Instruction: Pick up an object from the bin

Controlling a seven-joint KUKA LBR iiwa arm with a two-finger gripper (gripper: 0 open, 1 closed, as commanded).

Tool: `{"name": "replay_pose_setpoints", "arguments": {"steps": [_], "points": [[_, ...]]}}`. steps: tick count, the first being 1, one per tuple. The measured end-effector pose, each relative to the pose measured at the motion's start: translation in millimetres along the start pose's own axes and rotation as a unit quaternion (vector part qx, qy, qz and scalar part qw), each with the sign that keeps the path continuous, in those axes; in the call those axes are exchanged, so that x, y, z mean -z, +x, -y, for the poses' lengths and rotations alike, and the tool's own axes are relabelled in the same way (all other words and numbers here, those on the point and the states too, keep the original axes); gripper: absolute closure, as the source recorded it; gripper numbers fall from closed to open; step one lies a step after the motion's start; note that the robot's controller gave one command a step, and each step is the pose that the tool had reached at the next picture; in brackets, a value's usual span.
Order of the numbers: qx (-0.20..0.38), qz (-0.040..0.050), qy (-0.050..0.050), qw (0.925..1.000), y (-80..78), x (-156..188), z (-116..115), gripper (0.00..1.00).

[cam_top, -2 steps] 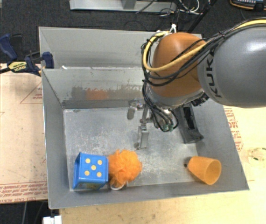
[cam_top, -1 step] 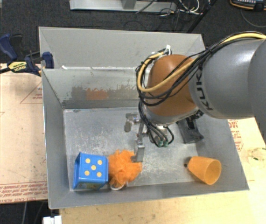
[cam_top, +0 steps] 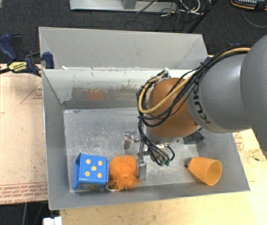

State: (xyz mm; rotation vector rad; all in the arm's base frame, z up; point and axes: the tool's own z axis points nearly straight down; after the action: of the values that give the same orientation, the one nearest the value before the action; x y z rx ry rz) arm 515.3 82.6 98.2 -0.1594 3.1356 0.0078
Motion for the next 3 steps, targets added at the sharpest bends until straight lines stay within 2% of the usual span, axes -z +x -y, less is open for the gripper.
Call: {"name": "replay_pose_setpoints", "arguments": {"steps": [1,2,3], "points": [[-0.021,0.0004,0.002,0.9998,7.7,-18.9,0.6,0.00],[-0.053,0.0002,0.000,0.9986,20.6,-28.3,-31.0,1.00],[-0.053,0.0002,0.000,0.9986,20.6,-28.3,-31.0,1.00]]}}
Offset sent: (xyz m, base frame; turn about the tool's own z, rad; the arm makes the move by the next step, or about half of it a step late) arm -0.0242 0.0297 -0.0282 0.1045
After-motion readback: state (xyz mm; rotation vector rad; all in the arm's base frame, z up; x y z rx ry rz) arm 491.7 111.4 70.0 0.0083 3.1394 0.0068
